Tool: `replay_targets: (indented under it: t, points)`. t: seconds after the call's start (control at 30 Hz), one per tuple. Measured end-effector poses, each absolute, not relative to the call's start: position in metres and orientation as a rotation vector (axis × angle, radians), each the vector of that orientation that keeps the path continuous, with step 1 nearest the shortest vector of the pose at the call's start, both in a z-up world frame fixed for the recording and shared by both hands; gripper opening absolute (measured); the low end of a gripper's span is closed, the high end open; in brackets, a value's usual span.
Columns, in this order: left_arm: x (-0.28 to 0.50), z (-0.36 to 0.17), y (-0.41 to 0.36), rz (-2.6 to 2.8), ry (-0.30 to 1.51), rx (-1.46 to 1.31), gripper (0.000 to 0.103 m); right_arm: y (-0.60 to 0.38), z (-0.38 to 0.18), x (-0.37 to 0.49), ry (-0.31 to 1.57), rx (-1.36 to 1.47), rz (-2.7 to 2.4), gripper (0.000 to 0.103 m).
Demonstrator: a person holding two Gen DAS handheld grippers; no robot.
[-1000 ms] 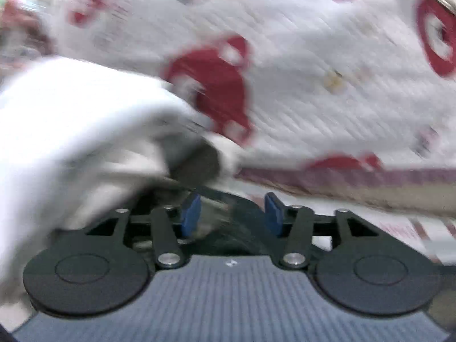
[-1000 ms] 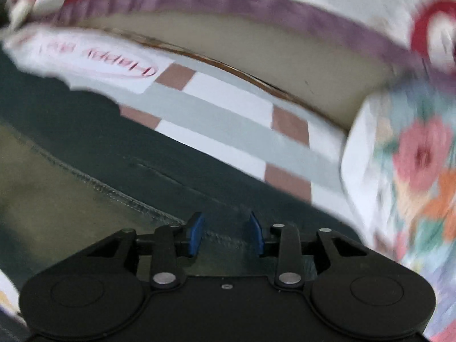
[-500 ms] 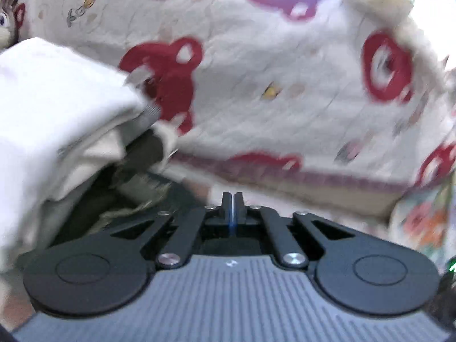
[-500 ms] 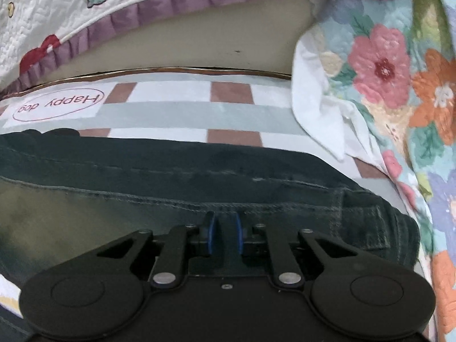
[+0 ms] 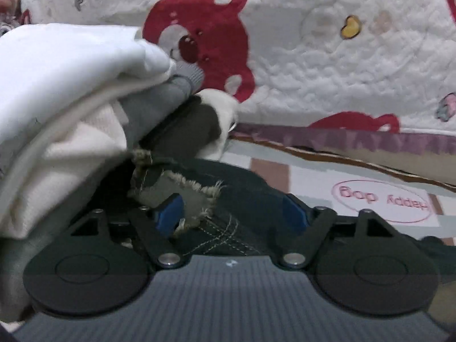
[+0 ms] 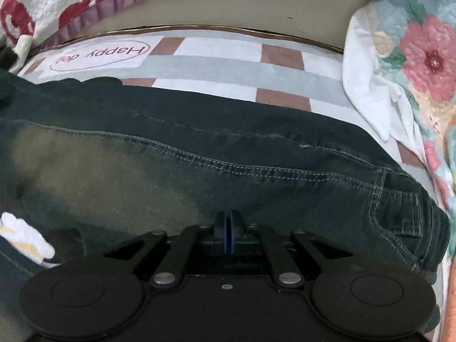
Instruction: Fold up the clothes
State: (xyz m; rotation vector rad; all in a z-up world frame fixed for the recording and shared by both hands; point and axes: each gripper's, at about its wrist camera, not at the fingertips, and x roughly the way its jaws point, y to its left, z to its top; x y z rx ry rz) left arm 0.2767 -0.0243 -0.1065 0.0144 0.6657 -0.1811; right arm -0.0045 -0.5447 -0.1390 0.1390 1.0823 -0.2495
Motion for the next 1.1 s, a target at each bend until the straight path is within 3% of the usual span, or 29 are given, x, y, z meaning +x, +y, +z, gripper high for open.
replay_targets:
  t: [0.07, 0.3, 0.43, 0.5, 0.57, 0.63, 0.7, 0.73, 0.93, 1.0, 1.1]
  points:
    - [0.266, -0.106, -0.025, -0.187, 0.636, 0.059, 0.004, -0.542, -0.139, -0.005, 1.084, 0.123, -0.253, 0.005]
    - [0.227, -0.073, -0.005, -0.322, 0.469, -0.019, 0.002, -0.54, -0.146, -0.003, 1.074, 0.116, -0.289, 0.005]
    - [0.219, -0.064, 0.001, -0.363, 0.51, -0.083, 0.002, -0.538, -0.146, -0.005, 1.072, 0.109, -0.297, 0.005]
    - [0.213, -0.069, -0.014, -0.379, 0.583, 0.013, 0.002, -0.536, -0.146, -0.006, 1.068, 0.095, -0.296, 0.005]
    - [0.208, -0.078, -0.03, -0.279, 0.612, 0.143, 0.006, -0.536, -0.146, -0.008, 1.061, 0.091, -0.293, 0.005]
    - [0.212, -0.084, -0.031, -0.23, 0.624, 0.16, 0.021, -0.539, -0.147, -0.009, 1.049, 0.107, -0.291, 0.005]
    - [0.22, -0.085, -0.013, -0.215, 0.628, 0.058, 0.065, -0.541, -0.147, -0.011, 1.038, 0.126, -0.288, 0.005]
    - [0.224, -0.085, -0.003, -0.206, 0.628, 0.003, 0.07, -0.543, -0.147, -0.012, 1.033, 0.136, -0.286, 0.005]
    - [0.257, -0.101, 0.034, -0.236, 0.709, -0.175, 0.072, -0.547, -0.148, -0.017, 1.009, 0.176, -0.283, 0.006]
    - [0.271, -0.111, 0.033, -0.224, 0.746, -0.205, 0.082, -0.547, -0.148, -0.017, 1.006, 0.184, -0.286, 0.006]
    - [0.296, -0.125, 0.024, -0.229, 0.837, -0.225, 0.083, -0.547, -0.148, -0.015, 1.017, 0.179, -0.285, 0.006]
